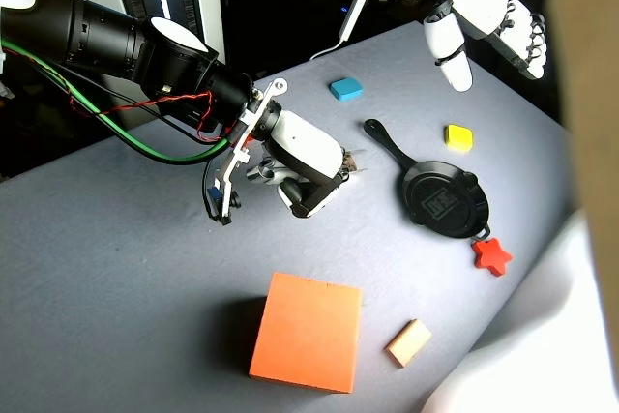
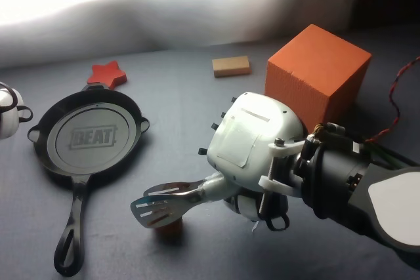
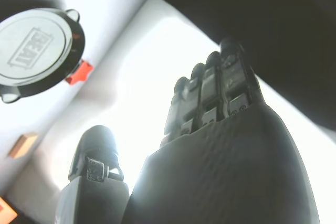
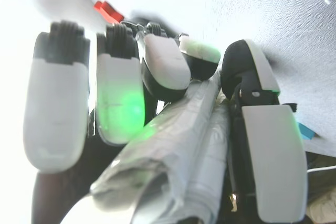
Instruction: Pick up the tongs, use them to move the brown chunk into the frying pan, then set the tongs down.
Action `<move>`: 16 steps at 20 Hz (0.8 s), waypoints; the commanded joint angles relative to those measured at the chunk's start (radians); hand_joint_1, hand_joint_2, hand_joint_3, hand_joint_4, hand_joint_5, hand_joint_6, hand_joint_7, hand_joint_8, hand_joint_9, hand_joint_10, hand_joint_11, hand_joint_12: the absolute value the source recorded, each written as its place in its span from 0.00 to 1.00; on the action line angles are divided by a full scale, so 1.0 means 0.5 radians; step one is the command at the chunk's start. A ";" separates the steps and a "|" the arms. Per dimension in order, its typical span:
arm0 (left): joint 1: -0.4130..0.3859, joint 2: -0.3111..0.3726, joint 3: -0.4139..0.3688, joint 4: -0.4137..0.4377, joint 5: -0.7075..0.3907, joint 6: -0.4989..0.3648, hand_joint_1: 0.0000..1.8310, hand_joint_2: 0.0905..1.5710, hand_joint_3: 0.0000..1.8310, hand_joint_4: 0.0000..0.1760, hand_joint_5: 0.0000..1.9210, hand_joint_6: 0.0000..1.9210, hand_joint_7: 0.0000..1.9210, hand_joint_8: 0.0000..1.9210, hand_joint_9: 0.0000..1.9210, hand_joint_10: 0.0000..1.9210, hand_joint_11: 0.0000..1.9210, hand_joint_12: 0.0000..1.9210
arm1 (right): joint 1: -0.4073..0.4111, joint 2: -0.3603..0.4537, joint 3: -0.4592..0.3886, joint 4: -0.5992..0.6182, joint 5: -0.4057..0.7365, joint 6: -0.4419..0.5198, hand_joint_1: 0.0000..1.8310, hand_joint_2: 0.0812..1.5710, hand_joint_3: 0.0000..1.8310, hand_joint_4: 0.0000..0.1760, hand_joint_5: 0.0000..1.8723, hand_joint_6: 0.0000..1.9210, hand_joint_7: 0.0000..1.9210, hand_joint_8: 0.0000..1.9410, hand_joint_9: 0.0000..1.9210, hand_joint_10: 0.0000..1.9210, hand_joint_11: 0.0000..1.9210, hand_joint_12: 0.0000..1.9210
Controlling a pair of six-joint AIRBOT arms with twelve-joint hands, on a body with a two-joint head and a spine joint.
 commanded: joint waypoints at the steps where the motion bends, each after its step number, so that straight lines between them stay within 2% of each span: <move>1: -0.008 0.009 -0.006 0.200 -0.113 0.010 0.02 0.81 0.00 0.17 0.00 0.00 0.01 0.00 0.00 0.00 0.00 0.00 | 0.023 0.023 -0.003 -0.116 -0.116 -0.035 0.54 0.91 0.00 1.00 0.76 1.00 0.84 1.00 0.90 1.00 0.90 1.00; 3: -0.009 0.009 -0.006 0.200 -0.113 0.010 0.02 0.81 0.00 0.17 0.00 0.00 0.00 0.00 0.00 0.00 0.00 0.00 | 0.040 0.043 -0.006 -0.116 -0.116 -0.029 0.53 0.91 0.00 1.00 0.76 1.00 0.84 1.00 0.89 1.00 0.89 1.00; 5: -0.009 0.009 -0.007 0.200 -0.113 0.010 0.01 0.81 0.00 0.22 0.00 0.00 0.00 0.00 0.00 0.00 0.00 0.00 | 0.076 0.069 -0.010 -0.115 -0.116 0.017 0.52 0.92 0.00 1.00 0.75 1.00 0.84 1.00 0.89 1.00 0.88 1.00; 9: -0.009 0.009 -0.007 0.200 -0.113 0.010 0.02 0.82 0.00 0.17 0.00 0.00 0.00 0.00 0.00 0.00 0.01 0.00 | 0.205 0.106 0.001 -0.115 -0.040 0.134 0.54 0.91 0.00 1.00 0.73 1.00 0.83 1.00 0.88 1.00 0.88 1.00; 11: -0.009 0.008 -0.007 0.200 -0.113 0.010 0.04 0.81 0.00 0.14 0.00 0.00 0.01 0.00 0.00 0.00 0.02 0.01 | 0.274 0.079 0.057 -0.088 0.024 0.169 0.52 0.92 0.00 1.00 0.73 1.00 0.83 1.00 0.88 1.00 0.88 1.00; 12: -0.009 0.008 -0.008 0.200 -0.113 0.010 0.03 0.81 0.00 0.14 0.00 0.00 0.01 0.00 0.00 0.00 0.01 0.01 | 0.302 0.046 0.104 0.003 0.031 0.138 0.51 0.92 0.00 1.00 0.73 1.00 0.83 1.00 0.88 1.00 0.88 1.00; 14: -0.009 0.008 -0.007 0.200 -0.113 0.010 0.02 0.82 0.00 0.15 0.00 0.00 0.01 0.00 0.00 0.00 0.01 0.01 | 0.331 -0.035 0.210 0.028 0.039 0.102 0.52 0.91 0.00 1.00 0.74 1.00 0.83 1.00 0.89 1.00 0.88 1.00; 15: -0.010 0.008 -0.007 0.200 -0.113 0.010 0.03 0.81 0.00 0.14 0.01 0.00 0.01 0.00 0.00 0.00 0.01 0.02 | 0.358 -0.118 0.318 0.028 0.040 0.113 0.52 0.91 0.00 1.00 0.74 1.00 0.84 1.00 0.89 1.00 0.88 1.00; 16: -0.010 0.008 -0.007 0.200 -0.113 0.010 0.03 0.82 0.00 0.15 0.00 0.00 0.01 0.00 0.00 0.00 0.00 0.02 | 0.388 -0.250 0.497 0.027 0.057 0.118 0.52 0.91 0.00 1.00 0.74 1.00 0.83 1.00 0.89 1.00 0.88 1.00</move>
